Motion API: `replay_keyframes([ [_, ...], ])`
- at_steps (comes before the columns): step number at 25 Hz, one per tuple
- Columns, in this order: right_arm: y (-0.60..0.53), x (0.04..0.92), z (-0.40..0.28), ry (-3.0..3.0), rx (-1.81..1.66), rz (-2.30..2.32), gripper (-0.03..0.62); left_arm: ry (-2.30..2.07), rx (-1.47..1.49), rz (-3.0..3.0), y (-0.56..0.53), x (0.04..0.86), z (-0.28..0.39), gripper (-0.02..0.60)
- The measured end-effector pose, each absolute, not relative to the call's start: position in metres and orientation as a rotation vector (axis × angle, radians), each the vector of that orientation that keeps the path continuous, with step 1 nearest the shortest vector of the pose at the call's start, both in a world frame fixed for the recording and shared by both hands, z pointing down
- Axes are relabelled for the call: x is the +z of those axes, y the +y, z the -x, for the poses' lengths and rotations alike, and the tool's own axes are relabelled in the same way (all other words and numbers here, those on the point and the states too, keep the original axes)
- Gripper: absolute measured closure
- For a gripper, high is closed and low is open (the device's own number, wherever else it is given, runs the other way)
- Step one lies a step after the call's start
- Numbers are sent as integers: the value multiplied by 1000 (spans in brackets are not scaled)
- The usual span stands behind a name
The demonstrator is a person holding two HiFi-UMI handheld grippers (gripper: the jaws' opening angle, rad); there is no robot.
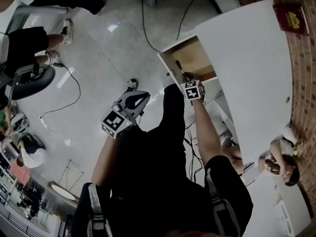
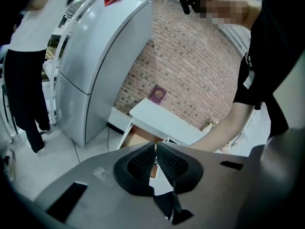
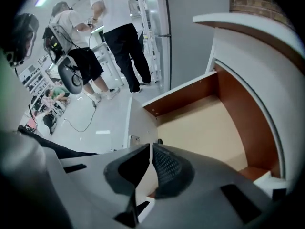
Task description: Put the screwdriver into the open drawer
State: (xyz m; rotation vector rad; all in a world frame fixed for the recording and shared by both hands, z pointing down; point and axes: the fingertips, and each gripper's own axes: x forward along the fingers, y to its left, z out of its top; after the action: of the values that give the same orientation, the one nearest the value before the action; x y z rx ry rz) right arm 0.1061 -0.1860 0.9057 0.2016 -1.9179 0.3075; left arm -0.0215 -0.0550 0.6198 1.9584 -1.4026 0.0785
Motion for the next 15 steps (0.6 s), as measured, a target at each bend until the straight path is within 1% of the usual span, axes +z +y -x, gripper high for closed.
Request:
replay_keyframes([
  [11,-143,788,-122,-1999,325,-339,531,-1376,131,-2115,-37,562,51,558],
  [15,-120,749,-127,-2027,298,-360,534,-1351,109,-2173,-34,546,58,558],
])
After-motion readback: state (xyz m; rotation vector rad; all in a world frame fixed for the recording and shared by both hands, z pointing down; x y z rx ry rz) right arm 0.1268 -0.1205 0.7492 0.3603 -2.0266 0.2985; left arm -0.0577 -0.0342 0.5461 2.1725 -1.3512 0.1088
